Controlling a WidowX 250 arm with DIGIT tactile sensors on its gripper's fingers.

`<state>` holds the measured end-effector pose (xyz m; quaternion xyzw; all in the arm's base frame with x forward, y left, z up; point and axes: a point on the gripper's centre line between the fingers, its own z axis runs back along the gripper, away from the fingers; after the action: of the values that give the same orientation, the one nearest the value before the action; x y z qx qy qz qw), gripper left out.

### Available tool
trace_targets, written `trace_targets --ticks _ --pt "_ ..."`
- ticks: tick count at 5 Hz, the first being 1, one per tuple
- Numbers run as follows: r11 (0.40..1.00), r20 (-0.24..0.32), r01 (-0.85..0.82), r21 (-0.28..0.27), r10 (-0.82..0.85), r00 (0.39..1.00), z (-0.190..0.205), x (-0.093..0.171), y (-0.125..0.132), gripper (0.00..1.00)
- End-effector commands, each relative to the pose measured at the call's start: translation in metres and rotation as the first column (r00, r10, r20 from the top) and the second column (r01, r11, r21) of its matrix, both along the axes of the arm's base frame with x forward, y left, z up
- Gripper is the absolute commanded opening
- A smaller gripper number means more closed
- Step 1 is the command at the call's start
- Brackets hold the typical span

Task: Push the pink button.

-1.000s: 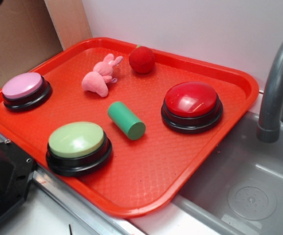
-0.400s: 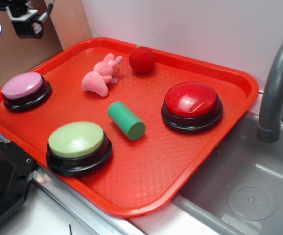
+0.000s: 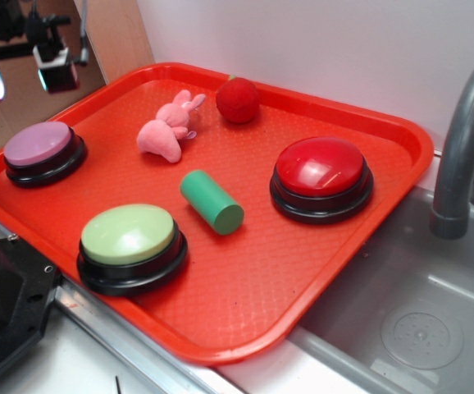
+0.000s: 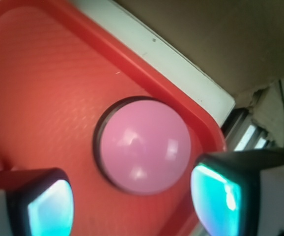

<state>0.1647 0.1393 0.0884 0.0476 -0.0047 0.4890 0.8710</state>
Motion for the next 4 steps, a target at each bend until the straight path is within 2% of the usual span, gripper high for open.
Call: trace_targets --ticks 1,3,4 --pt "0.999 0.044 -0.022 0.042 0.020 0.999 -0.015 -0.017 0.018 1.00" --pt "0.999 0.031 -0.014 0.039 0.013 0.999 -0.034 -0.014 0.011 1.00" --pt "0.999 0.037 0.031 -0.013 -0.030 0.999 -0.042 -0.010 0.009 1.00"
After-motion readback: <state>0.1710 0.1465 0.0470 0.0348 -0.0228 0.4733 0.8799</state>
